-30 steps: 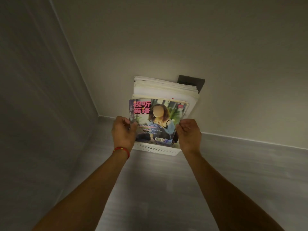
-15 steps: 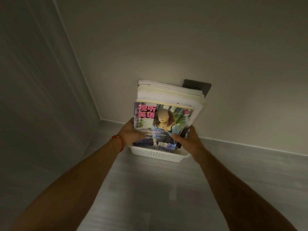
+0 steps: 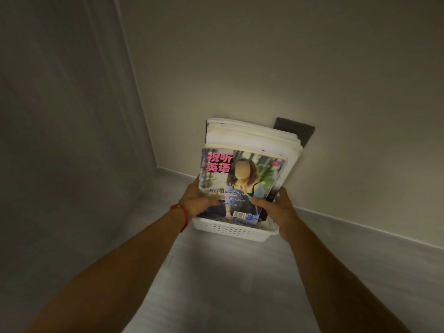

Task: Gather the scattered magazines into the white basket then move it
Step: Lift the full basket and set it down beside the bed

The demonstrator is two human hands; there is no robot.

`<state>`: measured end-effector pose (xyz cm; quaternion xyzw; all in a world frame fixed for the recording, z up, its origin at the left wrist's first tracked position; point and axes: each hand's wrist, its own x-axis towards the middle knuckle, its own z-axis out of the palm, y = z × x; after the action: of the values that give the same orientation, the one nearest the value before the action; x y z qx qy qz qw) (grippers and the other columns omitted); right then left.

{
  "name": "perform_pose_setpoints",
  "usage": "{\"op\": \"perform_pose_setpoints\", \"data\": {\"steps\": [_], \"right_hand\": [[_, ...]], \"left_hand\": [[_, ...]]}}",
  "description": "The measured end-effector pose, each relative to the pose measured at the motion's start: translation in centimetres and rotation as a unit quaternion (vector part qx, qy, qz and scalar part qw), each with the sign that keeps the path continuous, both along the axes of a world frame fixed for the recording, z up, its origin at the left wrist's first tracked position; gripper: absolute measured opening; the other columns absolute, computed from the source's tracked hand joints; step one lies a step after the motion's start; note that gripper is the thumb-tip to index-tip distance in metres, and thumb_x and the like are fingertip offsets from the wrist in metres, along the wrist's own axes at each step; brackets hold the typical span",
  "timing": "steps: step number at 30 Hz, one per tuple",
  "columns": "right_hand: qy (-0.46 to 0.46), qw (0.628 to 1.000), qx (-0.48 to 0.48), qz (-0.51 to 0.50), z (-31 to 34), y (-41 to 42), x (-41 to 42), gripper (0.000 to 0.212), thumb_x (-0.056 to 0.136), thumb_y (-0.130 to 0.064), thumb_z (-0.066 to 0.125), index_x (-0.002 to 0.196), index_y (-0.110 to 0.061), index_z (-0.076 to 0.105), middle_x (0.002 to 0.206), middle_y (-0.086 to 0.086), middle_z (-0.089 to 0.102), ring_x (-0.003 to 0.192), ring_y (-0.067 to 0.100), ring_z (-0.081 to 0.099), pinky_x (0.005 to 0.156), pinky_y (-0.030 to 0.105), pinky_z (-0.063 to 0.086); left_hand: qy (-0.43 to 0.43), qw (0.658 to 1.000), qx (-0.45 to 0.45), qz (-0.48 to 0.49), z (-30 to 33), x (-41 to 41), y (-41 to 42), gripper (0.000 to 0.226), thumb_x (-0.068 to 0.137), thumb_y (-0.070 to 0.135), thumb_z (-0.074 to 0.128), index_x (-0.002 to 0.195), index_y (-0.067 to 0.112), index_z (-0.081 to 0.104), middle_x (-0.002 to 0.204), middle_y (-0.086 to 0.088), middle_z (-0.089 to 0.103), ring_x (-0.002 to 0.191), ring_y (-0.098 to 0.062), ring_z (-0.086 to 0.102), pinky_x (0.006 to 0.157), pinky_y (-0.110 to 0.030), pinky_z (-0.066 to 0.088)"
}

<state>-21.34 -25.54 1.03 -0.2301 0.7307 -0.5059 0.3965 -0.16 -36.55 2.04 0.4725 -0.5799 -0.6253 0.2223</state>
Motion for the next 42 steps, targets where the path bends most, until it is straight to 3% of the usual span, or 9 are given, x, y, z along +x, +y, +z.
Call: {"op": "perform_pose_setpoints", "data": {"steps": [6,10,13,19,24,30,35,39,42], "right_hand": [[0.002,0.997,0.003,0.074,0.2,2.3,1.3,0.066,0.070,-0.018,0.088,0.121,-0.031,0.048,0.100,-0.017,0.064,0.087,-0.002,0.062,0.054,0.016,0.050],[-0.002,0.993,-0.009,0.120,0.2,4.7,2.9,0.065,0.071,-0.015,0.086,0.123,-0.029,0.050,0.112,-0.011,0.068,0.097,0.005,0.065,0.071,0.026,0.055],[-0.010,0.987,-0.014,0.163,0.4,6.6,4.6,0.065,0.072,-0.019,0.086,0.124,-0.032,0.049,0.113,-0.014,0.067,0.096,0.001,0.065,0.066,0.021,0.054],[-0.012,0.968,-0.012,0.250,0.0,9.5,8.7,0.071,0.069,-0.023,0.088,0.127,-0.032,0.048,0.123,-0.008,0.065,0.110,0.015,0.065,0.090,0.044,0.058],[-0.031,0.946,-0.013,0.322,0.0,10.7,12.7,0.063,0.071,-0.017,0.086,0.123,-0.032,0.052,0.116,-0.010,0.070,0.093,0.002,0.071,0.067,0.022,0.059],[-0.030,0.909,0.000,0.416,0.3,10.3,18.7,0.062,0.074,-0.009,0.083,0.121,-0.035,0.051,0.109,-0.018,0.066,0.098,-0.005,0.062,0.056,0.010,0.052],[-0.013,0.870,0.005,0.493,0.6,8.6,24.3,0.073,0.074,-0.008,0.081,0.135,-0.029,0.045,0.119,-0.010,0.063,0.105,0.002,0.060,0.067,0.015,0.046],[-0.005,0.843,0.005,0.537,0.7,6.8,28.1,0.063,0.079,-0.008,0.079,0.126,-0.034,0.047,0.105,-0.020,0.062,0.082,-0.018,0.060,0.055,0.006,0.048],[0.007,0.831,0.009,0.557,0.7,5.2,30.1,0.063,0.077,-0.012,0.080,0.123,-0.040,0.047,0.098,-0.029,0.059,0.086,-0.014,0.057,0.059,0.008,0.046]], "left_hand": [[0.009,0.997,-0.024,0.067,-0.3,2.1,5.2,0.061,0.072,0.002,0.083,0.126,0.015,0.057,0.117,-0.003,0.071,0.102,-0.012,0.067,0.099,-0.041,0.055],[0.001,0.990,-0.046,0.131,-0.4,4.4,9.8,0.065,0.071,0.017,0.086,0.126,0.026,0.053,0.116,0.002,0.071,0.107,-0.019,0.068,0.094,-0.051,0.057],[0.020,0.983,-0.038,0.177,-0.3,6.6,13.6,0.065,0.072,0.025,0.085,0.128,0.031,0.052,0.118,0.001,0.071,0.108,-0.022,0.069,0.094,-0.054,0.056],[0.034,0.959,-0.019,0.281,0.0,11.1,21.5,0.057,0.077,0.020,0.080,0.123,0.038,0.052,0.115,0.006,0.070,0.101,-0.014,0.070,0.088,-0.044,0.060],[0.038,0.921,-0.008,0.387,0.4,14.5,27.0,0.062,0.078,0.016,0.080,0.129,0.031,0.049,0.119,0.004,0.067,0.108,-0.016,0.065,0.092,-0.043,0.057],[0.023,0.880,-0.012,0.474,0.3,18.8,31.8,0.069,0.078,0.000,0.076,0.133,0.030,0.048,0.123,0.002,0.064,0.115,-0.020,0.061,0.098,-0.047,0.055],[0.050,0.845,-0.016,0.533,-0.1,22.8,33.7,0.076,0.077,-0.018,0.065,0.127,0.038,0.052,0.111,0.011,0.066,0.103,-0.008,0.063,0.068,-0.021,0.061],[0.071,0.815,-0.022,0.574,-0.4,25.1,34.3,0.080,0.076,-0.017,0.066,0.135,0.035,0.047,0.118,0.012,0.062,0.107,-0.007,0.061,0.073,-0.026,0.062],[0.090,0.793,-0.029,0.601,-0.4,25.8,34.0,0.081,0.075,-0.015,0.068,0.133,0.038,0.048,0.118,0.012,0.062,0.106,-0.006,0.061,0.074,-0.029,0.063]]}}
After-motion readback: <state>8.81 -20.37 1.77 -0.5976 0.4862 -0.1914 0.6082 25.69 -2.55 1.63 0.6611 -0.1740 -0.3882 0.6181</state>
